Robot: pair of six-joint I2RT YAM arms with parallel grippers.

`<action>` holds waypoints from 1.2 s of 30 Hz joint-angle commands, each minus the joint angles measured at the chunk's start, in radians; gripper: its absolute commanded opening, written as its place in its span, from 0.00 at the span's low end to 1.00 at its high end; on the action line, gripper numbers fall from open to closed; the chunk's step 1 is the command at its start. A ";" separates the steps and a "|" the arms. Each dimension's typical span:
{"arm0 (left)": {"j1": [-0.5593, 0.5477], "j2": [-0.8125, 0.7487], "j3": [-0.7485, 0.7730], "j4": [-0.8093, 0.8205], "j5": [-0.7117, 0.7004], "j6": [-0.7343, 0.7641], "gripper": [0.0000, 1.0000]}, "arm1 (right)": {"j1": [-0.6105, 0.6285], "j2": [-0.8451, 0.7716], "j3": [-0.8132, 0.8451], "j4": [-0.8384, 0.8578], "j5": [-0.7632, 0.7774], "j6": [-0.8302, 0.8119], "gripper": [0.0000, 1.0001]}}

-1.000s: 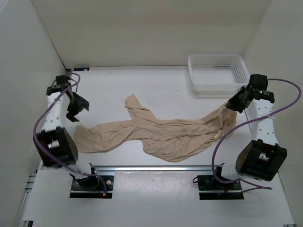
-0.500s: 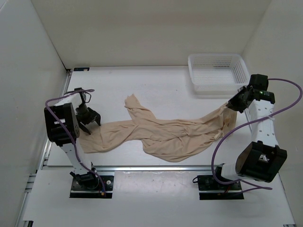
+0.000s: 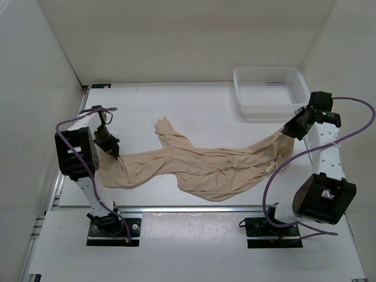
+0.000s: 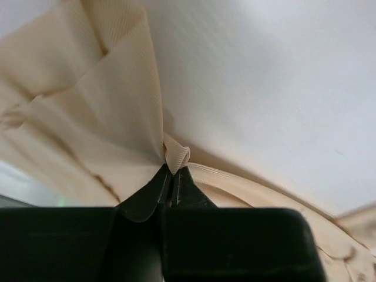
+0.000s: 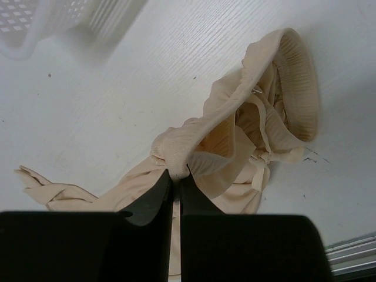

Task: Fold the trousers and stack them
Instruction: Flatten the trousers out

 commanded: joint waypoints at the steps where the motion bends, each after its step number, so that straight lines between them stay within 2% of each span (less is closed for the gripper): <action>1: -0.003 -0.171 0.149 -0.071 -0.062 -0.005 0.10 | -0.003 -0.009 0.086 -0.029 0.042 -0.019 0.00; 6: -0.003 -0.301 0.438 -0.177 -0.095 -0.006 0.10 | -0.003 -0.019 0.181 -0.074 0.052 -0.019 0.00; 10: 0.028 -0.404 0.560 -0.187 -0.044 -0.015 0.10 | -0.003 -0.048 0.305 -0.135 0.061 -0.019 0.00; 16: 0.058 -0.498 0.791 -0.260 -0.081 -0.015 0.10 | -0.003 -0.138 0.428 -0.224 0.122 -0.051 0.00; 22: 0.092 -0.657 0.891 -0.260 -0.105 -0.064 0.10 | -0.003 -0.264 0.581 -0.336 0.184 -0.103 0.00; 25: 0.092 -0.743 0.891 -0.273 -0.133 -0.085 0.10 | -0.003 -0.322 0.645 -0.384 0.196 -0.103 0.00; 28: 0.052 -0.815 0.901 -0.297 -0.205 -0.095 0.10 | -0.003 -0.382 0.655 -0.405 0.253 -0.103 0.00; 32: -0.069 -0.829 0.976 -0.323 -0.376 -0.082 0.10 | -0.003 -0.411 0.646 -0.416 0.326 -0.094 0.00; 35: -0.069 -0.796 0.959 -0.293 -0.360 -0.041 0.10 | -0.003 -0.402 0.586 -0.405 0.346 -0.085 0.00; 36: -0.069 -0.776 0.924 -0.276 -0.301 0.003 0.10 | -0.003 -0.379 0.569 -0.392 0.358 -0.076 0.00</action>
